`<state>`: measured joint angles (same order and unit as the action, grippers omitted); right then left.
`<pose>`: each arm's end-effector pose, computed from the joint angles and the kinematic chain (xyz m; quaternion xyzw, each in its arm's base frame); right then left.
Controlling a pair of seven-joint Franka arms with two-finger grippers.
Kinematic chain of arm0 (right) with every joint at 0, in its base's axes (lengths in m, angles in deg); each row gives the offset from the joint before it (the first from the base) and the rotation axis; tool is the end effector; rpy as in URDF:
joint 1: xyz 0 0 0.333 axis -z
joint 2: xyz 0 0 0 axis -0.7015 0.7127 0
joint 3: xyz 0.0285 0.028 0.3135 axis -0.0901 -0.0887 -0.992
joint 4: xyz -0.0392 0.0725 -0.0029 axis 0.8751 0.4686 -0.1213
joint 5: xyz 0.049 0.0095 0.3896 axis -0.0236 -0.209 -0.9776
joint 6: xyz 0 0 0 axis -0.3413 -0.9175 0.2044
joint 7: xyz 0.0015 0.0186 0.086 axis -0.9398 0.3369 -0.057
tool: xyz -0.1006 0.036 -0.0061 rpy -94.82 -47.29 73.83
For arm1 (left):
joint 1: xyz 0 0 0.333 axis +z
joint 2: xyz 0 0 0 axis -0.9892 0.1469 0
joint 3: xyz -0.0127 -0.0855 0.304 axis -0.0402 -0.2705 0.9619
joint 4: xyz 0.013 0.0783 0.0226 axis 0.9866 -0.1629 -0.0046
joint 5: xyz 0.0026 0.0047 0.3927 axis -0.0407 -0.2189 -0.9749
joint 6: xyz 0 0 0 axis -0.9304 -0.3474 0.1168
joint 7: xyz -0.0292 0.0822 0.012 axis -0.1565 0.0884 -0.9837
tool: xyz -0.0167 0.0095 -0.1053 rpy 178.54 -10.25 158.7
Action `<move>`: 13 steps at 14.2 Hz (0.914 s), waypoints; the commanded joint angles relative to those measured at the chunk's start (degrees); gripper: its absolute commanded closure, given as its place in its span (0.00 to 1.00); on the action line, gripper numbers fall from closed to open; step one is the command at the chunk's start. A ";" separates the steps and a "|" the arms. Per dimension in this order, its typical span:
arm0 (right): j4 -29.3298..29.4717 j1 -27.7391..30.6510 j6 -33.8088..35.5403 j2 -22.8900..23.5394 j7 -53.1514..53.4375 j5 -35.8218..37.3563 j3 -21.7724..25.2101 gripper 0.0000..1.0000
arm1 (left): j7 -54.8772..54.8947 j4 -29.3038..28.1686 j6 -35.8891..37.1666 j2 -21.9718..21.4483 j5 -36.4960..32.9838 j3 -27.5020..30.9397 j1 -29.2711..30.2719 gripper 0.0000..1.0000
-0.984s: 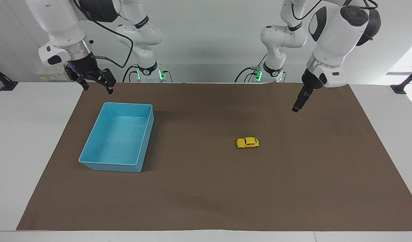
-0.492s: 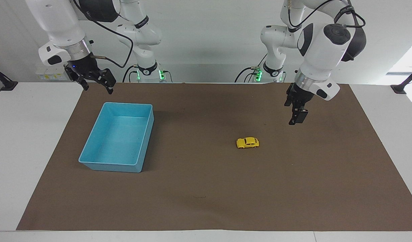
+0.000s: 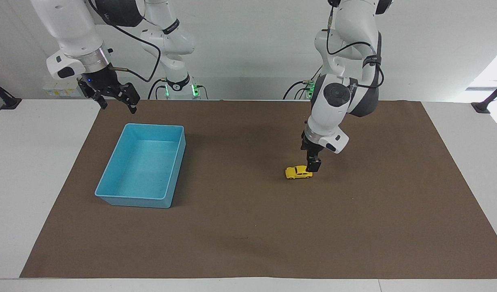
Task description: Wind up and store yellow beetle car
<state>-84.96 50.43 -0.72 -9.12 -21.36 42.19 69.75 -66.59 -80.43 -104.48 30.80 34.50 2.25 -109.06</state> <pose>0.5439 -0.0194 0.6190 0.9951 -0.0986 -0.0058 0.0109 0.5477 -0.2736 0.3622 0.6999 0.7138 -0.0269 0.0030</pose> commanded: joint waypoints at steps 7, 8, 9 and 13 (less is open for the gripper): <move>-1.77 0.62 -0.77 -1.57 -1.97 -0.01 -0.31 0.00 | -5.97 -8.27 -12.93 1.51 0.71 1.44 -3.52 0.00; -1.77 0.62 -0.77 -1.57 -1.97 -0.01 -0.31 0.00 | -5.97 -8.18 -12.49 1.51 0.54 1.52 -3.61 0.10; -1.77 0.62 -0.77 -1.57 -1.97 -0.01 -0.31 0.00 | -5.70 -8.09 -12.40 1.51 0.27 1.53 -3.43 0.37; -1.77 0.62 -0.77 -1.57 -1.97 -0.01 -0.31 0.00 | 1.12 -8.52 -11.61 1.33 -1.58 1.26 -3.70 1.00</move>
<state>-84.97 50.43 -0.72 -9.12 -21.36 42.19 69.75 -68.85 -87.61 -116.66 32.15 33.61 2.70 -111.25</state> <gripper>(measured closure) 0.000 0.542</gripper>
